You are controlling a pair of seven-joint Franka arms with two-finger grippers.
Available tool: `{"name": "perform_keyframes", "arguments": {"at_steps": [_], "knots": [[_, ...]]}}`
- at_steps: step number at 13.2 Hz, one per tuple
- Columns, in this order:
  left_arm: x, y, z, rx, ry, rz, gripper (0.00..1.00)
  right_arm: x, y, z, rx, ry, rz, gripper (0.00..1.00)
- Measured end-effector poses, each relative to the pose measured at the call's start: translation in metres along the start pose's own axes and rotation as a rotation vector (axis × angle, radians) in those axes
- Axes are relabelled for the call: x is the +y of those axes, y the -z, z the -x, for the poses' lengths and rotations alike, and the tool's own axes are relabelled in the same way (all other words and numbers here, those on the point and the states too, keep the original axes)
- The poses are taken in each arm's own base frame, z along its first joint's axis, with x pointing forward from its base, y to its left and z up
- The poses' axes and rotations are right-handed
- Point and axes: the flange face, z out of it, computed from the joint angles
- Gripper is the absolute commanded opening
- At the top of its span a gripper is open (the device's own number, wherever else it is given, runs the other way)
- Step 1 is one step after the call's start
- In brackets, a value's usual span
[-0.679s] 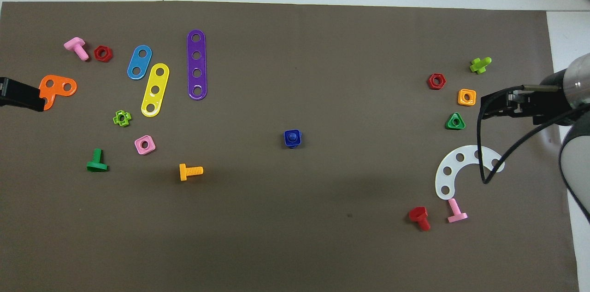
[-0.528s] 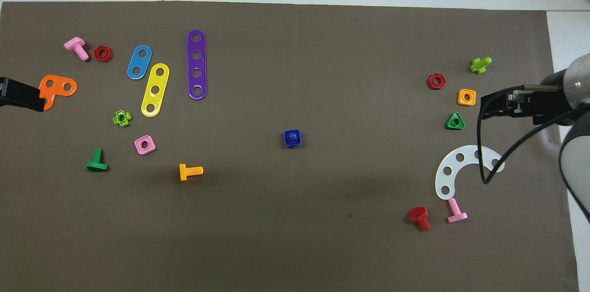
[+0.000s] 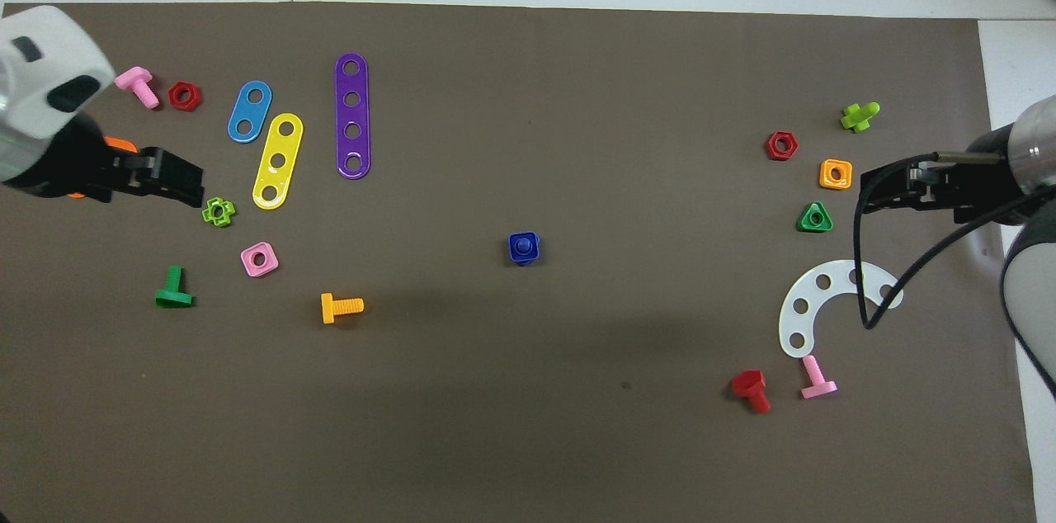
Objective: Unscrew and place screws in storage area
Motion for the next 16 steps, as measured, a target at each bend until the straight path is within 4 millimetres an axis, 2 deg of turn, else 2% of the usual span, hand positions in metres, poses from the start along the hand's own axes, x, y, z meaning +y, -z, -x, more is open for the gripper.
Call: {"name": "perform_keyframes", "arguments": {"at_steps": [3, 5, 9, 11, 13, 16], "knots": [[0.086, -0.05, -0.027, 0.04, 0.069, 0.053, 1.0, 0.0, 0.0, 0.0, 0.0, 0.0, 0.0, 1.0], [0.129, -0.082, -0.04, 0.082, 0.136, 0.099, 1.0, 0.0, 0.0, 0.0, 0.0, 0.0, 0.0, 1.0], [0.208, -0.143, -0.041, 0.125, 0.209, 0.156, 1.0, 0.0, 0.0, 0.0, 0.0, 0.0, 0.0, 1.0], [0.251, -0.19, -0.039, 0.123, 0.208, 0.146, 1.0, 0.0, 0.0, 0.0, 0.0, 0.0, 0.0, 1.0], [0.28, -0.232, -0.037, 0.124, 0.202, 0.132, 1.0, 0.0, 0.0, 0.0, 0.0, 0.0, 0.0, 1.0], [0.294, -0.264, -0.029, 0.108, 0.183, 0.111, 1.0, 0.0, 0.0, 0.0, 0.0, 0.0, 0.0, 1.0]]}}
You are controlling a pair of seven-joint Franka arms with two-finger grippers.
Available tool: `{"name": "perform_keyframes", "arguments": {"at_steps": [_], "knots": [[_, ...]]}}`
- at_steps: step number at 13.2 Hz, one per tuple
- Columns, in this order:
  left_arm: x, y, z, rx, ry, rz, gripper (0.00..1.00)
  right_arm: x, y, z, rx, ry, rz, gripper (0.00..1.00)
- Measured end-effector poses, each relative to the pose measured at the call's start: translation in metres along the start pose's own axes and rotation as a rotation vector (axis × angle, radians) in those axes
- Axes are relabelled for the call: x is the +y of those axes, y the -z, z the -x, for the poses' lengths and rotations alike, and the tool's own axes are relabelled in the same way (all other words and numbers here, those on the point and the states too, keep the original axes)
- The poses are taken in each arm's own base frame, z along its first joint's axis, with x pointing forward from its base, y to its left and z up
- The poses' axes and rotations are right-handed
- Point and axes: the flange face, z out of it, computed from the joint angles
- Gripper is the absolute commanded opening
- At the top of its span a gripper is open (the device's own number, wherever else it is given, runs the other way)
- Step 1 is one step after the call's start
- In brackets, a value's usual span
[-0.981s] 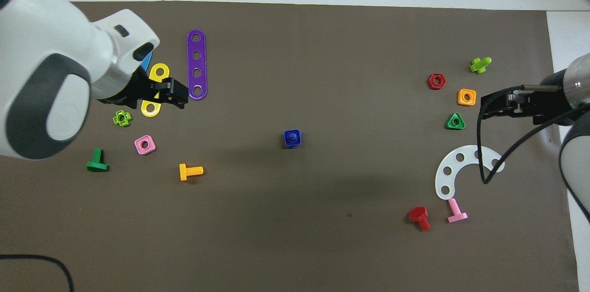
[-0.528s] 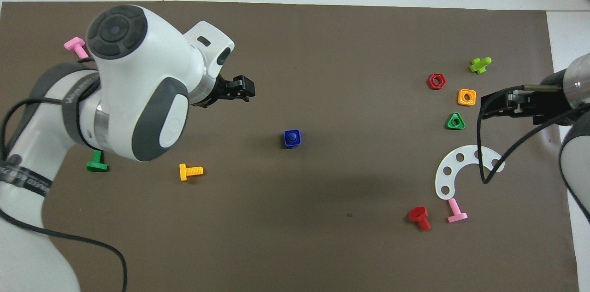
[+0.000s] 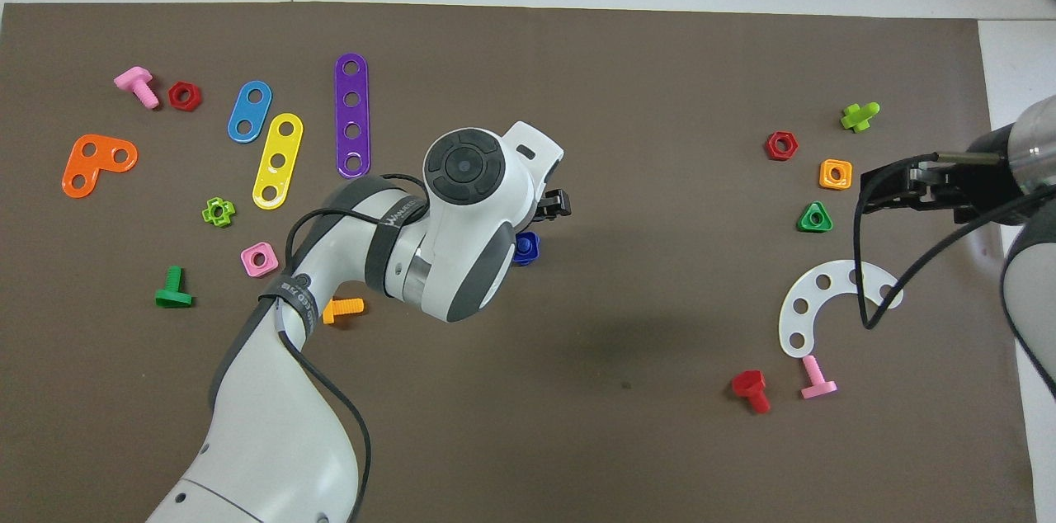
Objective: Unscrew and place screws in storage area
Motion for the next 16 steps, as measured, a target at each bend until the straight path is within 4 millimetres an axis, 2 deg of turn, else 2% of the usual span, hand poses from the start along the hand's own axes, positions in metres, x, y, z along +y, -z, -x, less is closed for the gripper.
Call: {"name": "perform_keyframes", "arguments": {"at_steps": [4, 6, 8, 9, 11, 12, 13, 14, 16], "knots": [[0.001, -0.029, 0.024, -0.009, -0.042, -0.016, 0.9, 0.0, 0.0, 0.0, 0.0, 0.0, 0.0, 1.0], [0.0, -0.034, 0.028, -0.012, -0.066, -0.02, 0.76, 0.0, 0.0, 0.0, 0.0, 0.0, 0.0, 1.0], [-0.002, -0.033, 0.027, -0.01, -0.085, -0.021, 0.7, 0.0, 0.0, 0.0, 0.0, 0.0, 0.0, 1.0], [-0.002, -0.032, 0.027, -0.009, -0.097, -0.022, 0.63, 0.0, 0.0, 0.0, 0.0, 0.0, 0.0, 1.0], [-0.003, -0.03, 0.026, -0.007, -0.109, -0.027, 0.41, 0.0, 0.0, 0.0, 0.0, 0.0, 0.0, 1.0], [-0.003, -0.03, 0.027, -0.011, -0.111, -0.03, 0.27, 0.0, 0.0, 0.0, 0.0, 0.0, 0.0, 1.0], [-0.003, -0.029, 0.027, -0.015, -0.111, -0.033, 0.05, 0.0, 0.0, 0.0, 0.0, 0.0, 0.0, 1.0], [-0.002, -0.025, 0.026, -0.018, -0.112, -0.033, 0.0, 0.0, 0.0, 0.0, 0.0, 0.0, 0.0, 1.0], [-0.001, -0.015, 0.022, -0.033, -0.11, -0.04, 0.0, 0.0, 0.0, 0.0, 0.0, 0.0, 0.0, 1.0]]}}
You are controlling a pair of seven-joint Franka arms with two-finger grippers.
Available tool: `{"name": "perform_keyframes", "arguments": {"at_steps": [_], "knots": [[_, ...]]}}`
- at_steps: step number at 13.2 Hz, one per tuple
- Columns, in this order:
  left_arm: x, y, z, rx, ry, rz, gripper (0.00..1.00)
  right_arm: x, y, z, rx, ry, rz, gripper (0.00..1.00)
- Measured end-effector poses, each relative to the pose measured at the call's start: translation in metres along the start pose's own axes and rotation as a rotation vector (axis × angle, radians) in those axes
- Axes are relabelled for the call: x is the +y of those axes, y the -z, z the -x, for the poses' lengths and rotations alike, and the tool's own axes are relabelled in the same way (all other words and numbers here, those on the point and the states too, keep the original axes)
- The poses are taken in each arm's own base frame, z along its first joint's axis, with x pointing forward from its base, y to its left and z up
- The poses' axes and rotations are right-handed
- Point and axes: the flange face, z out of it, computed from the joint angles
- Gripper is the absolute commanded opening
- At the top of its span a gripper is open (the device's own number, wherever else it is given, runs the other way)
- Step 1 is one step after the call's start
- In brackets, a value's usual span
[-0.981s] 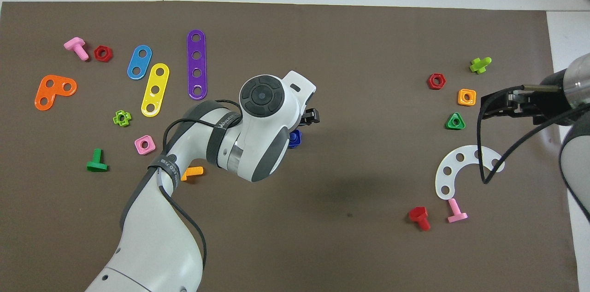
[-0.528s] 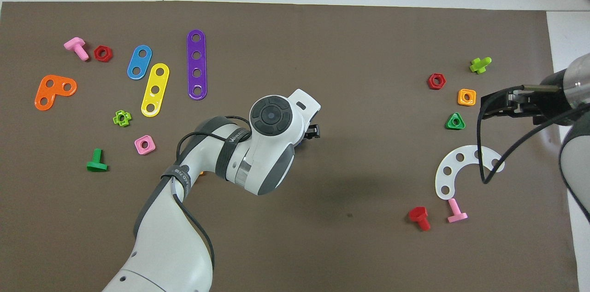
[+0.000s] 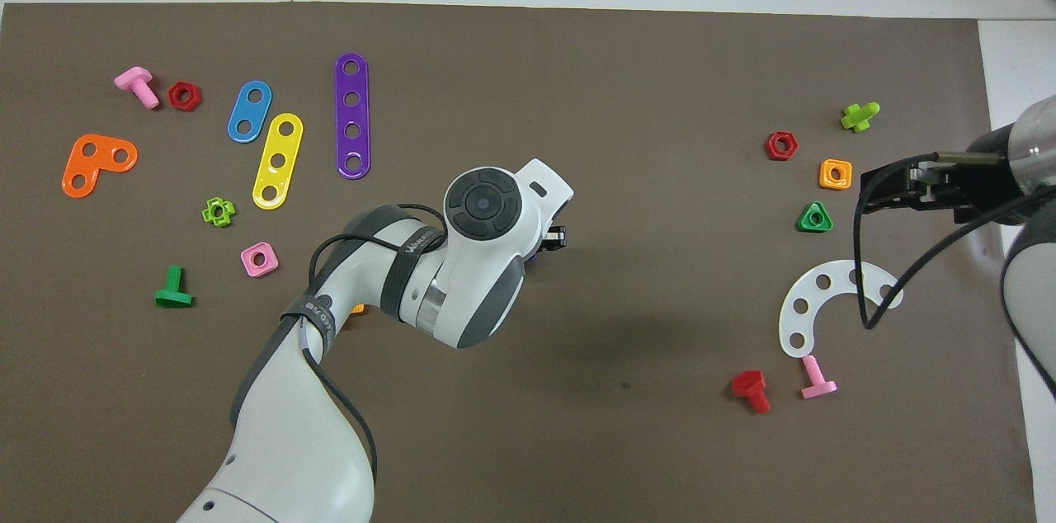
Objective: Unscrew and place screws in storage area
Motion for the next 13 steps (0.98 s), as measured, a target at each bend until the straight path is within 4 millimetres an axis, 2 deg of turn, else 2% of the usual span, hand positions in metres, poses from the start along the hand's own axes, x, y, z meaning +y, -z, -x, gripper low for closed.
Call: {"name": "perform_keyframes", "arguments": {"at_steps": [3, 4, 6, 8, 10, 12, 13], "knots": [[0.003, 0.026, -0.01, -0.03, 0.008, -0.007, 0.0, 0.0, 0.0, 0.0, 0.0, 0.0, 0.0, 1.0], [-0.001, 0.036, -0.015, -0.058, 0.022, -0.012, 0.0, 0.0, 0.0, 0.0, 0.0, 0.0, 0.0, 1.0], [-0.023, 0.063, -0.04, -0.093, 0.071, -0.01, 0.0, 0.0, 0.0, 0.0, 0.0, 0.0, 0.0, 1.0], [-0.061, 0.088, -0.069, -0.097, 0.136, 0.0, 0.0, 0.001, 0.0, 0.0, 0.0, -0.001, 0.0, 1.0], [-0.113, 0.105, -0.095, -0.098, 0.145, 0.013, 0.0, 0.003, 0.0, -0.001, -0.001, -0.006, 0.0, 1.0], [-0.162, 0.116, -0.107, -0.136, 0.095, 0.016, 0.0, 0.006, -0.001, -0.001, -0.001, -0.012, 0.0, 0.99], [-0.183, 0.118, -0.11, -0.152, 0.069, 0.018, 0.0, 0.006, -0.001, -0.001, -0.001, -0.012, 0.0, 0.94]]}}
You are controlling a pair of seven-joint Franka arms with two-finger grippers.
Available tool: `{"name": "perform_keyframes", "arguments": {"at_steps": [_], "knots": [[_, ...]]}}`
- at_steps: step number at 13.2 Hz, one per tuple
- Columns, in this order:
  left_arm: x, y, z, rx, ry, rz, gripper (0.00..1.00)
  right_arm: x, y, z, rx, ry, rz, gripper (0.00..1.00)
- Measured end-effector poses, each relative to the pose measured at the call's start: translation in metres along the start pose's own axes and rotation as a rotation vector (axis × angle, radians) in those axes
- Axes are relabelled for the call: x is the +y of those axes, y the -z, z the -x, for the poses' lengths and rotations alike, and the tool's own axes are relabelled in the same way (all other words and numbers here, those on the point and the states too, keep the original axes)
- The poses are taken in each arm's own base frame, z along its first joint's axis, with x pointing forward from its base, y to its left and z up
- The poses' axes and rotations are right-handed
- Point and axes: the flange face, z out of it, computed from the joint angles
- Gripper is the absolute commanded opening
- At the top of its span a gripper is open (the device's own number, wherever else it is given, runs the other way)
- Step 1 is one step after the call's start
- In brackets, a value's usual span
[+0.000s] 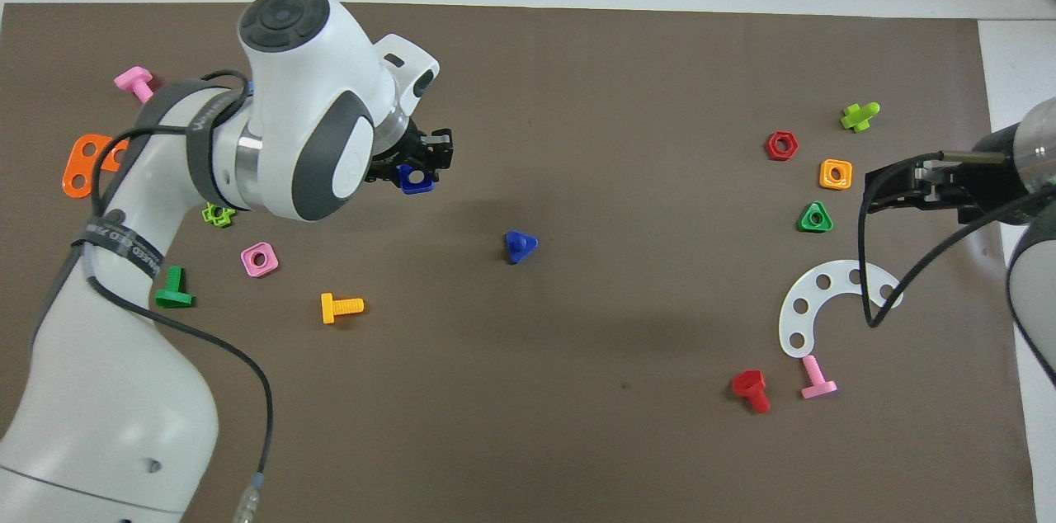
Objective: Unscrew and place screws in storage area
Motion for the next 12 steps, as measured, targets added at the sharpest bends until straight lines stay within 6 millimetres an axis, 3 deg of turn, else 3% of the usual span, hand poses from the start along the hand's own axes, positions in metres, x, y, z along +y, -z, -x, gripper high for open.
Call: {"name": "perform_keyframes", "arguments": {"at_steps": [2, 5, 7, 9, 10, 11, 12], "knots": [[-0.031, -0.011, -0.002, -0.032, -0.062, -0.002, 0.0, -0.005, 0.001, 0.0, 0.01, 0.008, -0.002, 0.93], [-0.064, -0.059, 0.009, -0.05, -0.083, -0.019, 0.0, -0.026, -0.006, -0.001, 0.045, 0.042, -0.009, 0.91], [-0.075, -0.087, 0.023, -0.07, -0.091, -0.052, 0.0, -0.054, -0.019, -0.001, 0.067, 0.039, -0.017, 0.91], [-0.083, -0.101, 0.032, -0.085, -0.104, -0.096, 0.0, -0.096, -0.038, -0.001, 0.086, 0.01, -0.029, 0.91], [-0.088, -0.107, 0.034, -0.084, -0.108, -0.112, 0.34, -0.118, -0.05, -0.002, 0.093, -0.003, -0.036, 0.91], [-0.091, -0.111, 0.035, -0.076, -0.107, -0.116, 0.99, -0.14, -0.062, -0.003, 0.096, -0.014, -0.042, 0.91], [-0.093, -0.114, 0.035, -0.065, -0.107, -0.117, 1.0, -0.163, -0.077, -0.004, 0.1, -0.027, -0.05, 0.91]]}}
